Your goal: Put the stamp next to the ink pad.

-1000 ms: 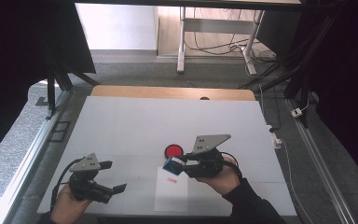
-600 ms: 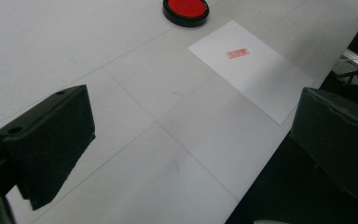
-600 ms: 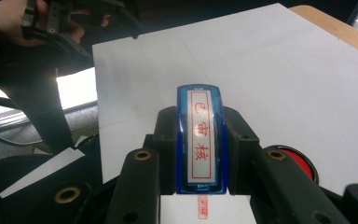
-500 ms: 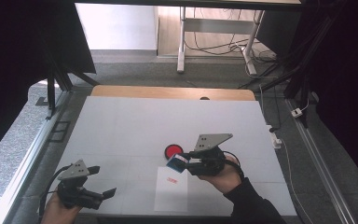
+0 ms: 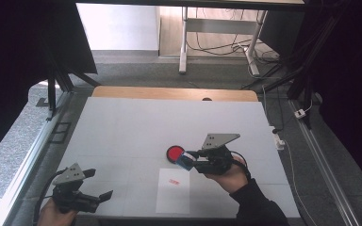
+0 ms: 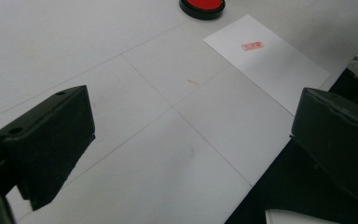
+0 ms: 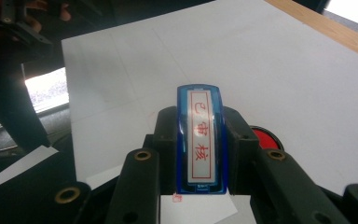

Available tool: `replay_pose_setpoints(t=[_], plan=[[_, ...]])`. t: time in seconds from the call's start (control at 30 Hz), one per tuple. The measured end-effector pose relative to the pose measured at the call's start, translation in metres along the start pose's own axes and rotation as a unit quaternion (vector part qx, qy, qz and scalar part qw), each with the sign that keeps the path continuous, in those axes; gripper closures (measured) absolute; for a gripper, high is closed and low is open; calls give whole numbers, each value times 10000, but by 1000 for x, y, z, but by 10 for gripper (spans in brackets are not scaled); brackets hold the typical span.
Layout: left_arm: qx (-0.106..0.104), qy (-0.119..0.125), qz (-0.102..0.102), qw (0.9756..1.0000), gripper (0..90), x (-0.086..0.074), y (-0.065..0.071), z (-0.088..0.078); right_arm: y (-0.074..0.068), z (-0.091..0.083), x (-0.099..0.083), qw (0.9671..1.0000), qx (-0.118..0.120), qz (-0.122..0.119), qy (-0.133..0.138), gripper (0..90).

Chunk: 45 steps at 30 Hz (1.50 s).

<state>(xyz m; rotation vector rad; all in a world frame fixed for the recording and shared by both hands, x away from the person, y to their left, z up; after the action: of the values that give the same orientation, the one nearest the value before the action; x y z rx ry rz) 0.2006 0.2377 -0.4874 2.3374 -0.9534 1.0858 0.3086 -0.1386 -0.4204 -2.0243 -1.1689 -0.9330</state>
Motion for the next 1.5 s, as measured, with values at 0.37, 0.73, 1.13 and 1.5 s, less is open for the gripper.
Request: replay_pose_setpoints(t=[0.37, 0.73, 1.13, 1.5], plan=[[143, -128, -3, 9998, 0, 0, 0, 0, 18, -4, -8, 9990, -377, 196, -104, 704], [245, -326, -2, 9992, 0, -1, 1, 2, 40, -10, -17, 9959, -825, 306, -207, 704], [211, -323, -97, 9992, 0, -1, -1, 1, 63, -15, -26, 9905, -1241, 555, -226, 704], [205, -357, -107, 9991, 0, -2, -2, 2, 80, -17, -32, 9860, -1459, 754, -299, 704]])
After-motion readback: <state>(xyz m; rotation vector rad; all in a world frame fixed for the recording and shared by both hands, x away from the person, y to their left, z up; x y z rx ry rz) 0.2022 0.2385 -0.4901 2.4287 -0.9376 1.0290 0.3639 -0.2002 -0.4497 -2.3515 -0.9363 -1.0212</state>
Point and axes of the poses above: each handheld gripper's, and its own axes: z roughly forward along the jaws, x roughly out of its top, y roughly to its right, the point moved 2 cm from there along z, roughly forward along the jaws, and after that the axes turned 8 degrees about z, right-handed, at the moved point
